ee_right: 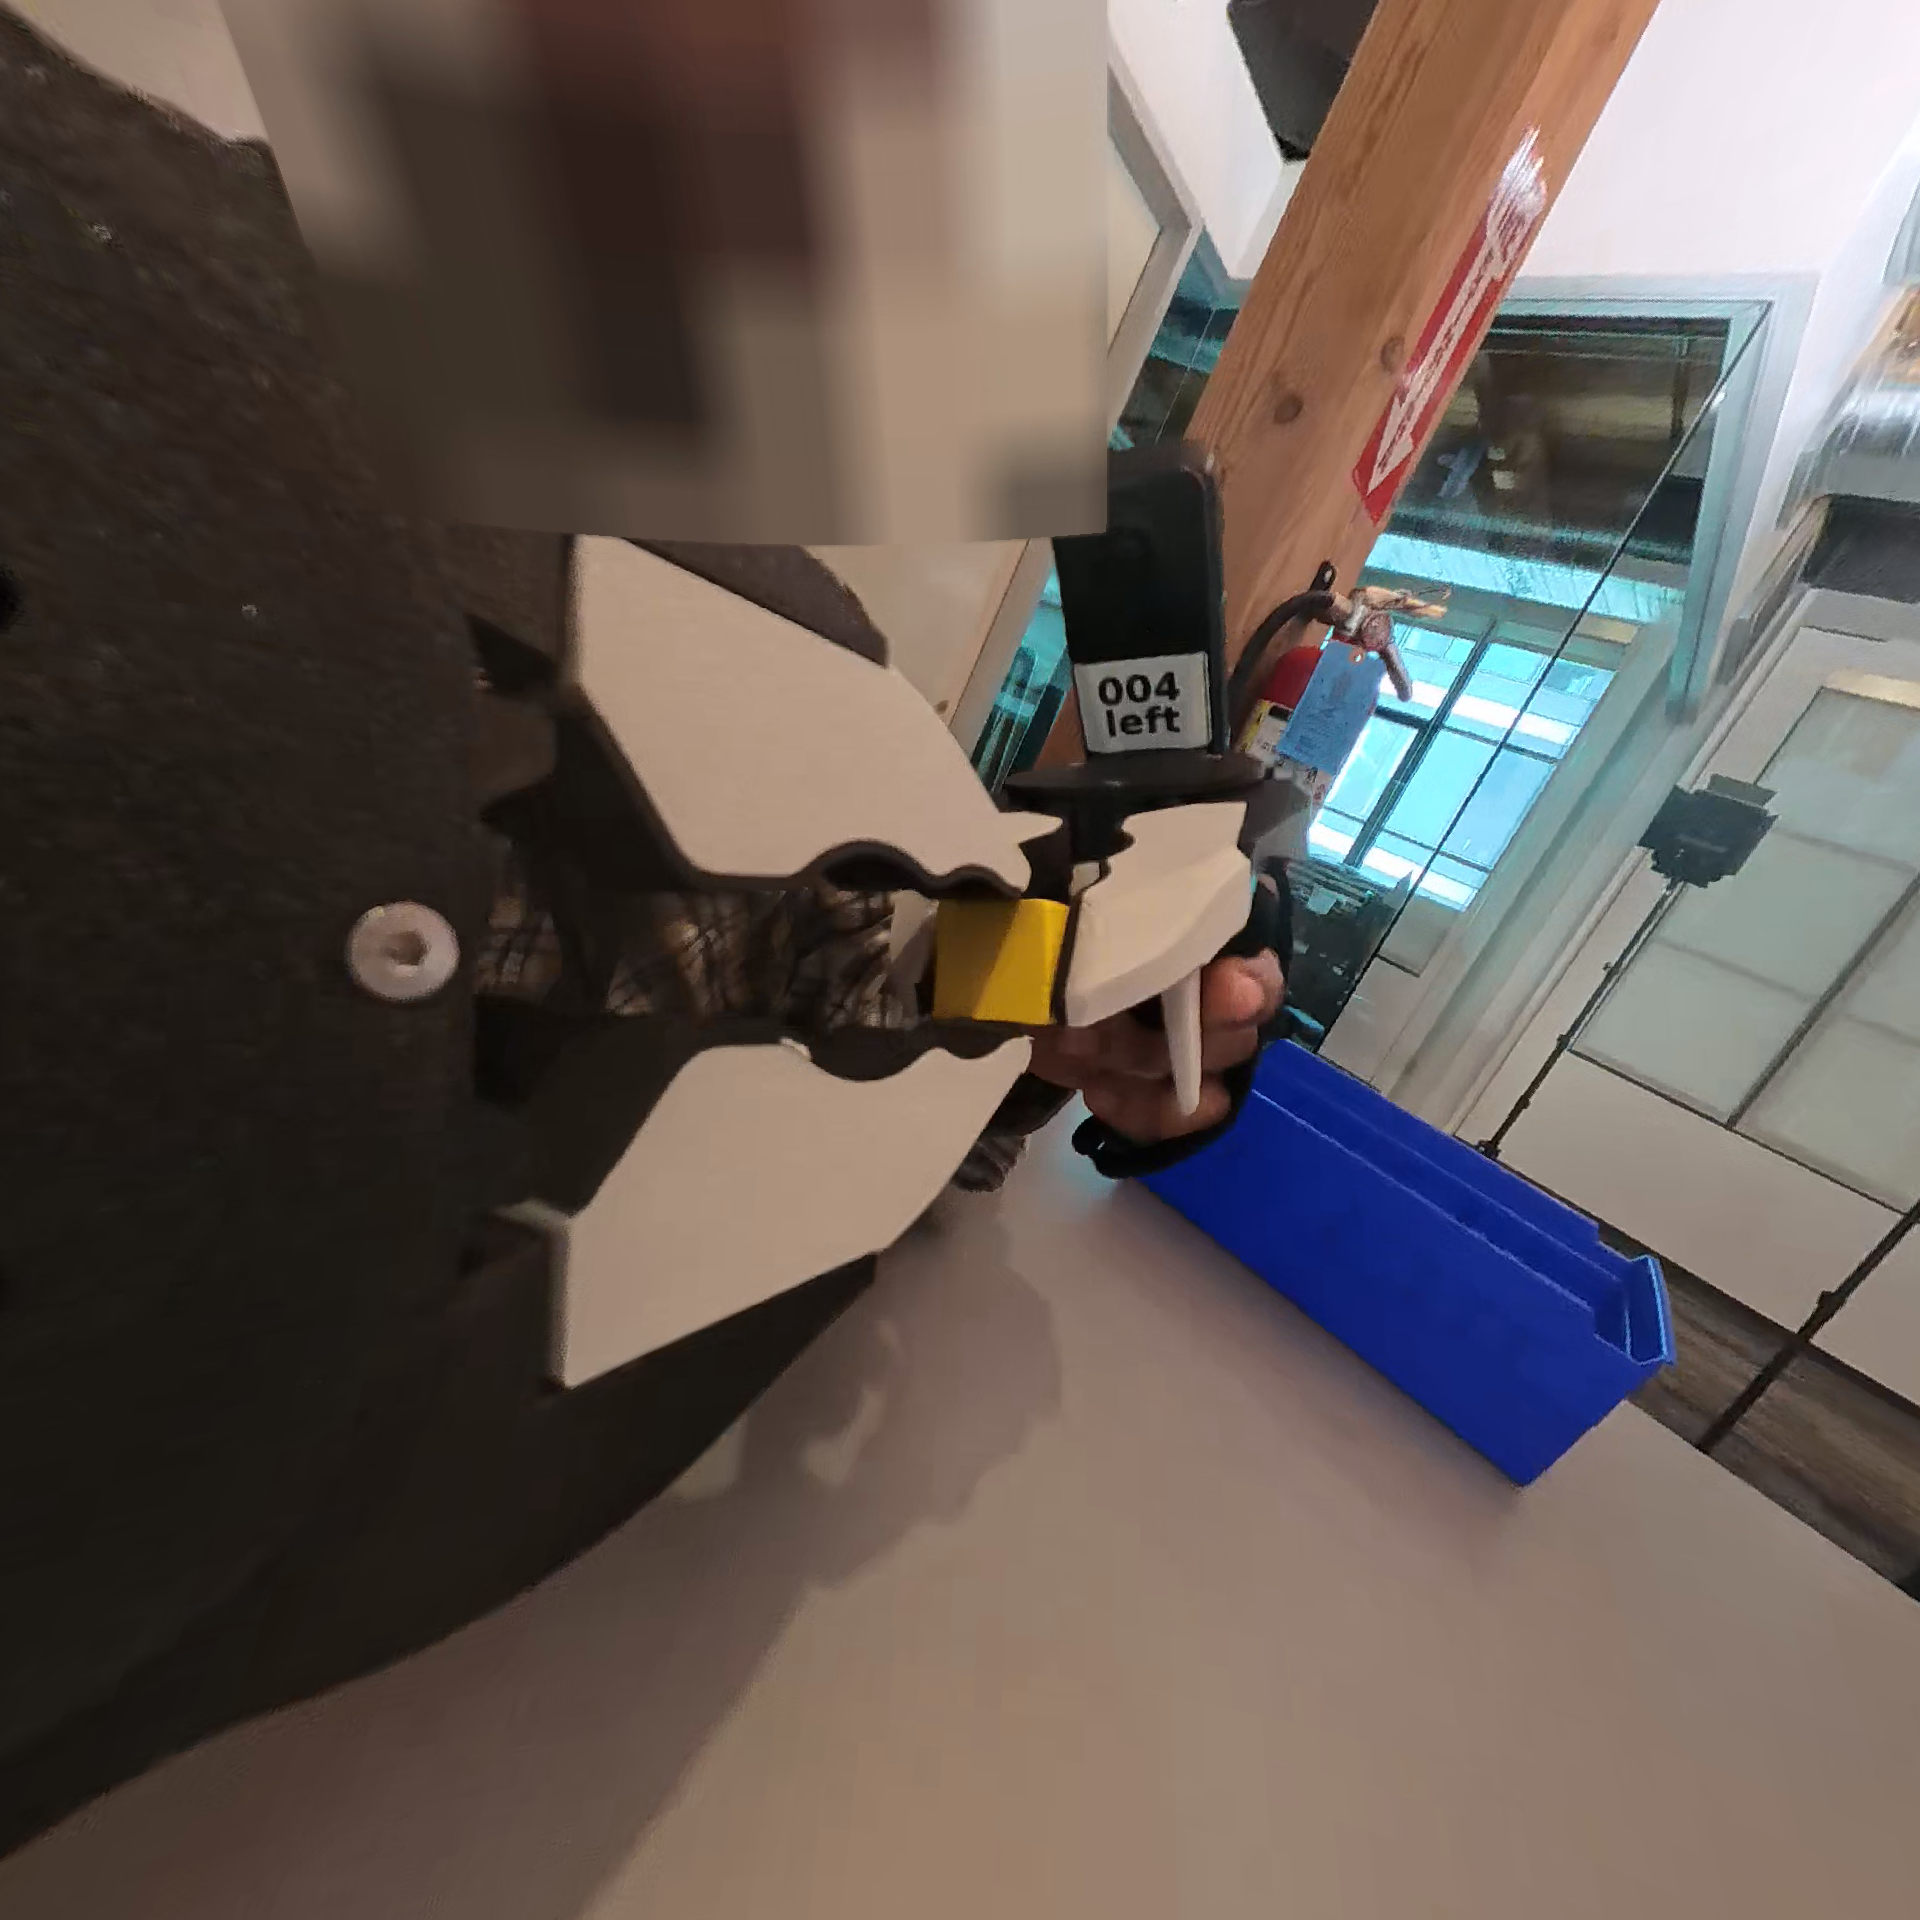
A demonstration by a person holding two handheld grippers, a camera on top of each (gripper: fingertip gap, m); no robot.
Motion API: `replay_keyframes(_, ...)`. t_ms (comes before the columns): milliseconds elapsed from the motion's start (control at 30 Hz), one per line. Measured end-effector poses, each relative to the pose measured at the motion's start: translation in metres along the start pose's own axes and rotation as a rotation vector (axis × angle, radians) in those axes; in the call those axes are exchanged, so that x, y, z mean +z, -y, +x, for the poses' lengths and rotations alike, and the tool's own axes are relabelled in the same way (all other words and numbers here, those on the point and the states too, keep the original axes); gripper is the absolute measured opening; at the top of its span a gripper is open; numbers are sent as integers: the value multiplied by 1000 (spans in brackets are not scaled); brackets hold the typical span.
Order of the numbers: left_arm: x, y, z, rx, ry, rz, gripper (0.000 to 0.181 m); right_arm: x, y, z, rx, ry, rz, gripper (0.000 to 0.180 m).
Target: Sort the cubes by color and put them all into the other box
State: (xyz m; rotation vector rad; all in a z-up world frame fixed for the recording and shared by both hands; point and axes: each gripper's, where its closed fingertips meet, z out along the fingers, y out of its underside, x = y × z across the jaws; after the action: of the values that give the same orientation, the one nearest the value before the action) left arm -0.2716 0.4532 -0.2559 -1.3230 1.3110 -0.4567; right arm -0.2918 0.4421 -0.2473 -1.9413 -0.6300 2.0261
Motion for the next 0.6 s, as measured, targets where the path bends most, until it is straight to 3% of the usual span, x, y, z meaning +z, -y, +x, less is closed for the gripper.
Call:
replay_keyframes(100, 9, 7, 10, -74, -50, 46, 37, -28, 4, -4, -55, -63, 18, 21)
replay_keyframes(167, 13, 6, 20, -152, -110, 57, 49, -72, 18, -3, -105, -181, 68, 21)
replay_keyframes(233, 14, -1, 33, -216, -178, 47, 59, -142, 40, 11, -178, -429, 137, 21)
replay_keyframes(367, 11, -29, 52, -260, -224, -30, 61, -328, 77, 51, -225, -1054, 258, 21)
replay_keyframes(433, 10, -44, 60, -283, -241, -79, 60, -392, 80, 74, -167, -1216, 283, 21)
replay_keyframes(500, 10, -57, 67, -299, -250, -126, 59, -423, 76, 106, -84, -1261, 274, 22)
replay_keyframes(600, 7, -71, 73, -293, -251, -200, 59, -432, 66, 160, 31, -1241, 220, 22)
